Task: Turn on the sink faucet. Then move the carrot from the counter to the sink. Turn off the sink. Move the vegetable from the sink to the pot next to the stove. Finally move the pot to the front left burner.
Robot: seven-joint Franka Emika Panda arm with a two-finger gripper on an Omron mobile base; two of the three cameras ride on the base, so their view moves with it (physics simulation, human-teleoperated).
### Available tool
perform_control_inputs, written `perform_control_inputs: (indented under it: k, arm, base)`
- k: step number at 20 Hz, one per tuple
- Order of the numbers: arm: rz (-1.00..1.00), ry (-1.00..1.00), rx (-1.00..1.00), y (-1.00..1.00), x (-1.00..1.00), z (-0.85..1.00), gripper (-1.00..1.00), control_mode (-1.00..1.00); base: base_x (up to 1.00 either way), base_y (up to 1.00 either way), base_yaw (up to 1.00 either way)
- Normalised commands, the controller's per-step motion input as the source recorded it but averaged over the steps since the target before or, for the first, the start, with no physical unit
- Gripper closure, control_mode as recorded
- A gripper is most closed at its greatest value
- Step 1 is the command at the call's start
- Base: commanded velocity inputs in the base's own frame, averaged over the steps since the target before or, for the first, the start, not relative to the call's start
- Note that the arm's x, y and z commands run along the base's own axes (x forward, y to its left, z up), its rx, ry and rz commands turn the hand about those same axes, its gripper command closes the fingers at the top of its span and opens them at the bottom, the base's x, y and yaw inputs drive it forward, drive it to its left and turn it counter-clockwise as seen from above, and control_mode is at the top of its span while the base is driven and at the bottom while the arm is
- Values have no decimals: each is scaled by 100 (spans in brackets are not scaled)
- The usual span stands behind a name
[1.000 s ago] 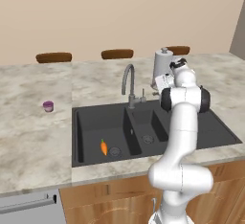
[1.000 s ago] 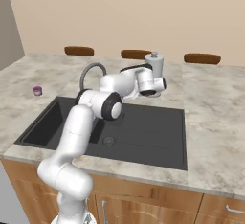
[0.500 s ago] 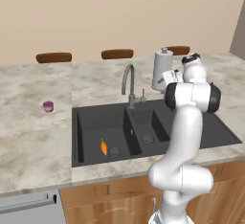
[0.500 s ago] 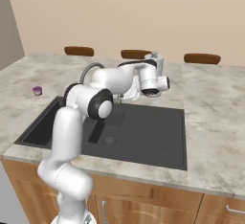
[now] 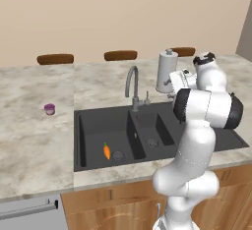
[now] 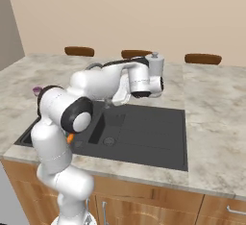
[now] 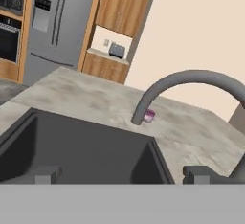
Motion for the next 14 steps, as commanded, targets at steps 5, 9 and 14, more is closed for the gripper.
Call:
perform_control_inputs:
  k: [5, 9, 14]
  arm:
    - [0, 0, -1, 40, -86, 48, -100, -100]
    - [0, 3, -4, 60, -84, 23, -100, -100]
    - [-3, 7, -8, 70, -75, 6, -100, -100]
  base:
    - [0, 0, 0]
    - [0, 0, 0]
    - [0, 0, 0]
